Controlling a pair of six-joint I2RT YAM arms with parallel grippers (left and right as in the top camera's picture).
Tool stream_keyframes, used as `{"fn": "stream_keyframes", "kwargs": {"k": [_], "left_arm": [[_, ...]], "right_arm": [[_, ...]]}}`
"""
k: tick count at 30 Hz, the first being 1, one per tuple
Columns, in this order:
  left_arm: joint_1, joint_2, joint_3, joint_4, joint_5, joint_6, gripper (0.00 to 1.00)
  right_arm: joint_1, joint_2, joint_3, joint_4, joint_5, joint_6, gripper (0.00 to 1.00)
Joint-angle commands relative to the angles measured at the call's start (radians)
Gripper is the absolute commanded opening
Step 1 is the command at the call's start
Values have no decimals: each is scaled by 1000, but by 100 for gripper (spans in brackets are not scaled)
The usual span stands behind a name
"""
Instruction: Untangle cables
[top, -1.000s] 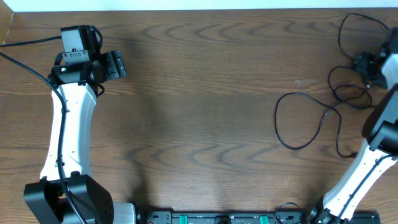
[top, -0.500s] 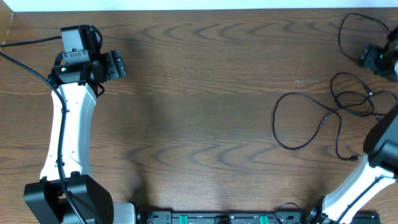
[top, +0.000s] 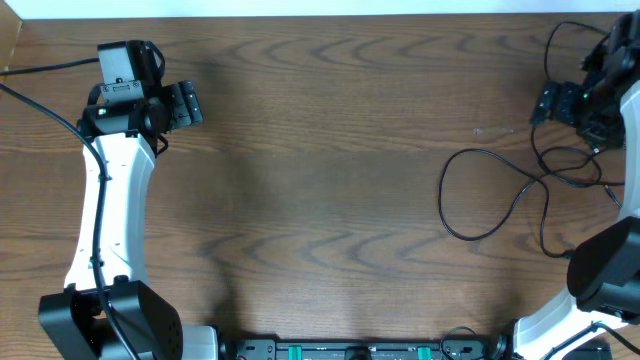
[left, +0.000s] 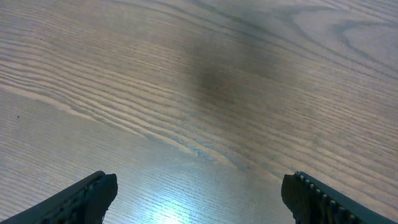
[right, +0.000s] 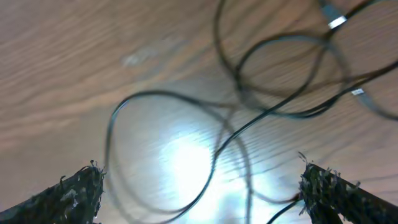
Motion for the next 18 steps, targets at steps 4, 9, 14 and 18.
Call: {"fn": "stream_keyframes", "kwargs": {"k": [4,9,14,18], "left_arm": [[3,-14,-13,-4,-6,-5,90],[3,-14,-13,-4,-6,-5,90],[3,-14,-13,-4,-5,-5,90],[3,-14,-13,-4,-5,-5,90]], "right_arm": [[27,5,-19,-35,-26,137,99],[37,5,-99,-84,224,563,99],[42,5,-314,99,207,605,99],[43,5,-433,243,210,587,99]]}}
